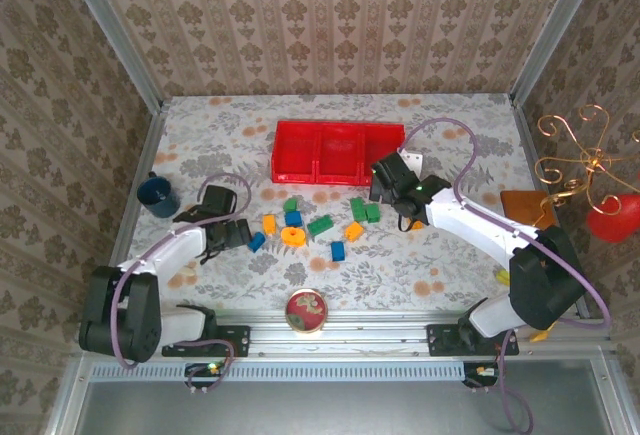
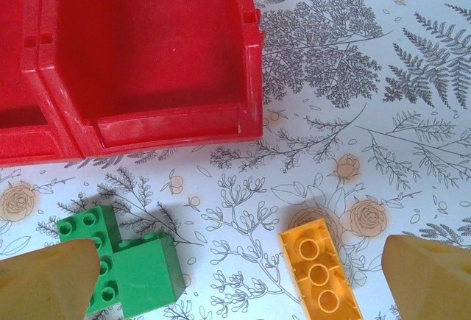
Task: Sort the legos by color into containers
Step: Pick up the lego from the middle-left of the table.
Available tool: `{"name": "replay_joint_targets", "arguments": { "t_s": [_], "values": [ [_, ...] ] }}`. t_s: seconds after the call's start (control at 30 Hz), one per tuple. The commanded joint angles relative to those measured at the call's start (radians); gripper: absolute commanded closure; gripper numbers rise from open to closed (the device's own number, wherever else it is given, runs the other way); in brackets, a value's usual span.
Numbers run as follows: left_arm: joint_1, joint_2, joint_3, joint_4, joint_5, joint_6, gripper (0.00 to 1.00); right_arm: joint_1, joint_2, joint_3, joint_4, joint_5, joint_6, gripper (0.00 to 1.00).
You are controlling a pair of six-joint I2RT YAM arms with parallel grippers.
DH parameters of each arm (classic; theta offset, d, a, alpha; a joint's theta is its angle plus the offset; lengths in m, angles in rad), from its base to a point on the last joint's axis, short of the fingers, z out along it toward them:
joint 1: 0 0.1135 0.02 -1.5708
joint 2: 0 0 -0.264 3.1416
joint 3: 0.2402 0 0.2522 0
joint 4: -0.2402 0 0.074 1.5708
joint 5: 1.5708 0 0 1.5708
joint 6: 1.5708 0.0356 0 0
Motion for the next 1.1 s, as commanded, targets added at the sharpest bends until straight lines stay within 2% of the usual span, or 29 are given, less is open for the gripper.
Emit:
{"name": "replay_joint_targets", "arguments": {
  "t_s": [0.0, 0.17, 0.27, 0.73, 1.07],
  "values": [
    [-0.008, 0.027, 0.033, 0.005, -0.008, -0.014, 0.06, 0.005, -0.017, 0.001, -0.017, 0.04, 0.027, 0.0],
    [-0.006, 0.064, 0.045, 0.022, -0.017, 0.003, 0.07, 0.006, -0.018, 0.0, -0.012, 0.033, 0.015, 0.0],
    [-0.002, 0.092, 0.053, 0.048, -0.006, 0.005, 0.11, 0.006, -0.019, -0.004, -0.008, 0.031, 0.014, 0.0],
    [0.075, 0.174, 0.05, 0.147, 0.072, -0.019, 0.37, 0.01, 0.002, 0.004, -0.006, 0.026, 0.015, 0.0],
    [0.068, 0.146, 0.04, 0.133, 0.078, -0.021, 0.59, 0.01, 0.009, 0.02, -0.028, 0.034, 0.027, 0.0]
  ]
}}
